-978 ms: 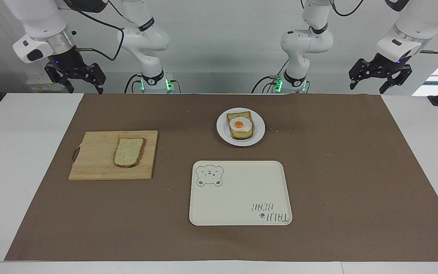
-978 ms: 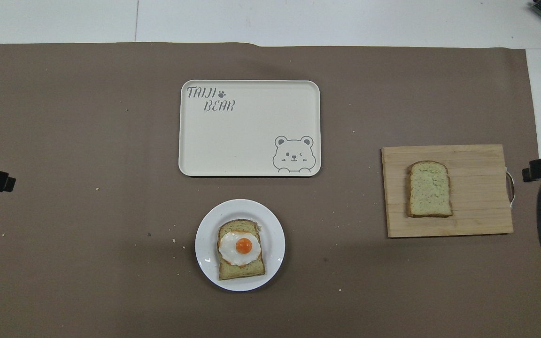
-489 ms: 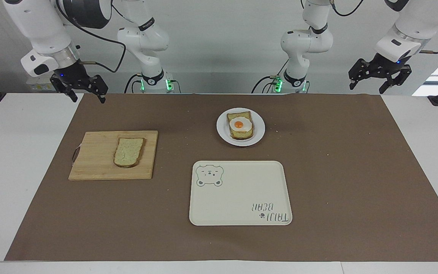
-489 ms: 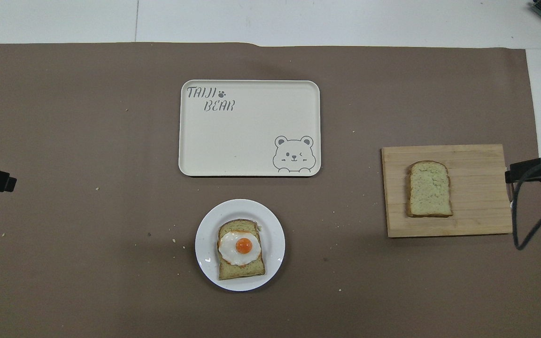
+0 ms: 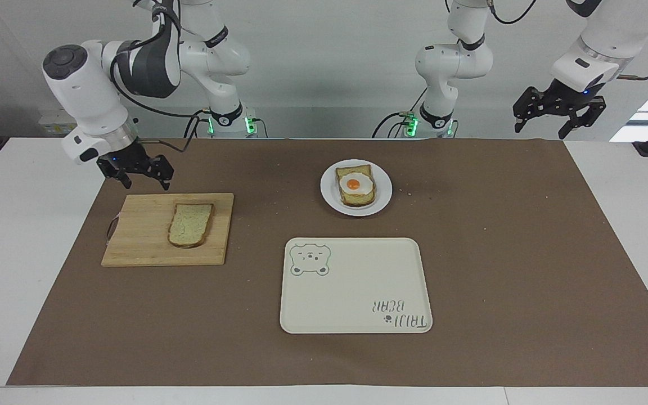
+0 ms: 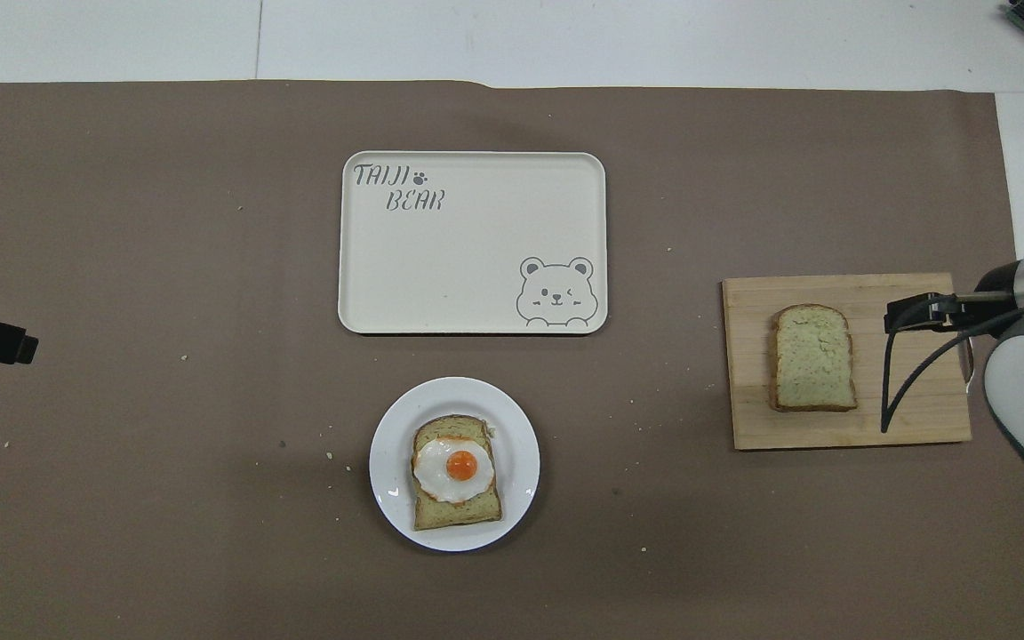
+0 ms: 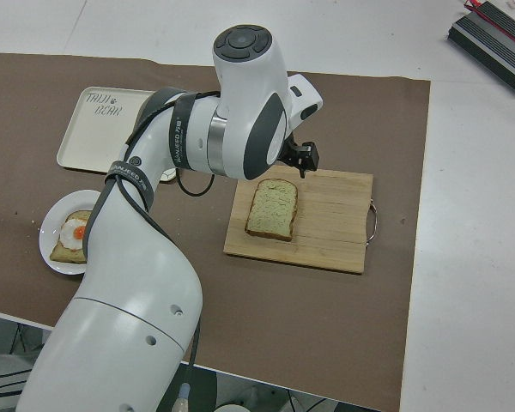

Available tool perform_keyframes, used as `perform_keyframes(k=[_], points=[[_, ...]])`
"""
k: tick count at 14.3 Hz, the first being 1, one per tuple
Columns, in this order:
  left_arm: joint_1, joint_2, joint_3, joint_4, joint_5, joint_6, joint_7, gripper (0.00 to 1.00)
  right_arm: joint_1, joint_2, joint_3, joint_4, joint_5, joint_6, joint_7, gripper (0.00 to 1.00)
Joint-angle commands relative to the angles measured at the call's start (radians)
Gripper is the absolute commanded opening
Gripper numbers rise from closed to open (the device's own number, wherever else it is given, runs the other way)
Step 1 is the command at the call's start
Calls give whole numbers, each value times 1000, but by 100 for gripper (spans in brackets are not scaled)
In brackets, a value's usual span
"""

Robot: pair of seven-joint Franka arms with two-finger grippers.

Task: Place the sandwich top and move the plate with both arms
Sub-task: 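Reach the right gripper down to the green-spread toast on the board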

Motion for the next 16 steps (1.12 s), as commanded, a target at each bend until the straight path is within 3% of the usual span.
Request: perform_keyframes(k=[1, 8, 13, 16], points=[[-18, -28, 11, -33, 13, 7, -3, 100, -3, 43, 1, -44, 5, 86, -19, 100], [-19, -28, 10, -33, 13, 7, -3, 100, -5, 176, 1, -102, 5, 260, -27, 100], [-19, -28, 8, -33, 13, 6, -3, 100, -10, 196, 2, -142, 11, 326, -60, 100], [-21, -30, 5, -34, 13, 6, -3, 100, -7, 208, 2, -168, 78, 360, -73, 100]])
